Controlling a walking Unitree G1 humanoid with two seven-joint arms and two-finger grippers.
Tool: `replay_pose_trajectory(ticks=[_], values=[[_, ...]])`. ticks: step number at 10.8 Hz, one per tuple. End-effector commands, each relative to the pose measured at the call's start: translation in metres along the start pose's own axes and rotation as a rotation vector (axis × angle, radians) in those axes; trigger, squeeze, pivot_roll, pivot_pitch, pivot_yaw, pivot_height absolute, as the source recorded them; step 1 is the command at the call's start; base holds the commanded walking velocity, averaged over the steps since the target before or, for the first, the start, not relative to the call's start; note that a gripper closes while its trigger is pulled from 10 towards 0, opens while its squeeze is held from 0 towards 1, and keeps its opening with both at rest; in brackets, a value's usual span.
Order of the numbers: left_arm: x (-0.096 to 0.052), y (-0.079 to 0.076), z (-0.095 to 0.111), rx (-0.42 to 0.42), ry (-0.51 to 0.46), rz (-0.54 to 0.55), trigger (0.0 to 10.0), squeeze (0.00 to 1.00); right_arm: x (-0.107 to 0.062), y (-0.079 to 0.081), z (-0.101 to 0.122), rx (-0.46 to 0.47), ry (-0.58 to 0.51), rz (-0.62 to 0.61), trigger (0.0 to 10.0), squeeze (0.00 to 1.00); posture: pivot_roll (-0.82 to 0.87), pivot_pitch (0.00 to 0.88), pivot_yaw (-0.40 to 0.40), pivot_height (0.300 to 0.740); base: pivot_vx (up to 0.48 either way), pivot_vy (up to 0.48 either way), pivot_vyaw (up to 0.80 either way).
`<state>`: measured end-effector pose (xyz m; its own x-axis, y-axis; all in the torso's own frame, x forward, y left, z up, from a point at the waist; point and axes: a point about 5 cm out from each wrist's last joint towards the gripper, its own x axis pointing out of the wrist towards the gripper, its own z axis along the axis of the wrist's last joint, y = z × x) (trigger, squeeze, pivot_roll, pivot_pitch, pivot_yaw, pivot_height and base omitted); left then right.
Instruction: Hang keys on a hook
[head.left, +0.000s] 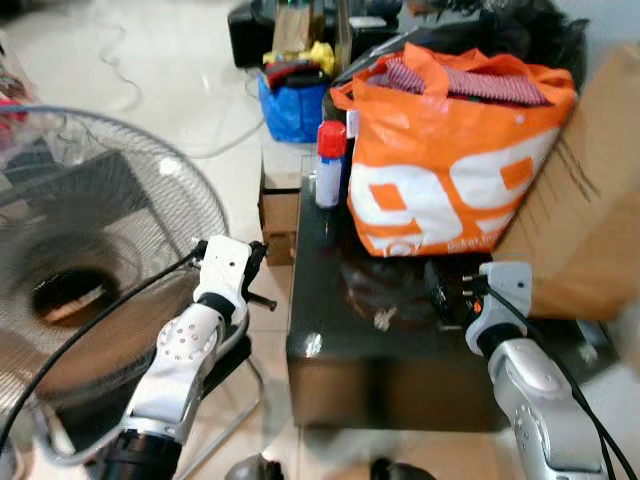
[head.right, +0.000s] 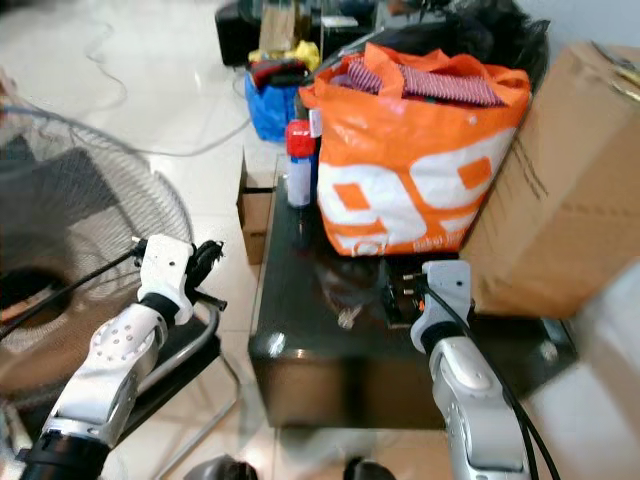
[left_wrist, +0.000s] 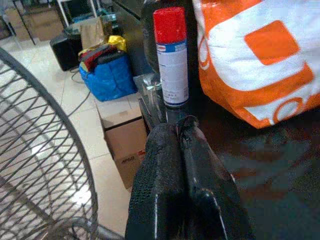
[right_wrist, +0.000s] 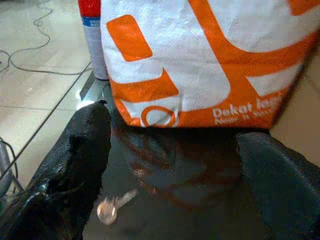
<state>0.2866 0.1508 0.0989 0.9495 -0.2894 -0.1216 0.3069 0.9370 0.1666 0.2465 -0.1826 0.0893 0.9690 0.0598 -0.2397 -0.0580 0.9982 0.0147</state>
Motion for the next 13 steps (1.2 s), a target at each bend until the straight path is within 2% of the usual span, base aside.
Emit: replay_pose_trajectory(ticks=[1,7,13], values=[[0.0,-0.001,0.002,0.013,-0.006,-0.014,10.0,0.0,-0.002,-0.005,0.002,-0.004,-0.008,-0.025,10.0,0.0,-0.1,0.0,0.051,0.74,-0.247,0.0,0.0],[0.013,-0.009,0.007,0.009,-0.023,-0.049,10.0,0.0,-0.006,-0.016,0.005,-0.018,-0.02,-0.074,10.0,0.0,-0.14,0.0,0.075,0.74,-0.241,0.0,0.0],[0.021,-0.016,0.008,0.003,-0.033,-0.085,10.0,0.0,-0.015,-0.021,0.005,-0.035,-0.017,-0.107,10.0,0.0,-0.18,0.0,0.092,0.74,0.0,0.0,0.0]])
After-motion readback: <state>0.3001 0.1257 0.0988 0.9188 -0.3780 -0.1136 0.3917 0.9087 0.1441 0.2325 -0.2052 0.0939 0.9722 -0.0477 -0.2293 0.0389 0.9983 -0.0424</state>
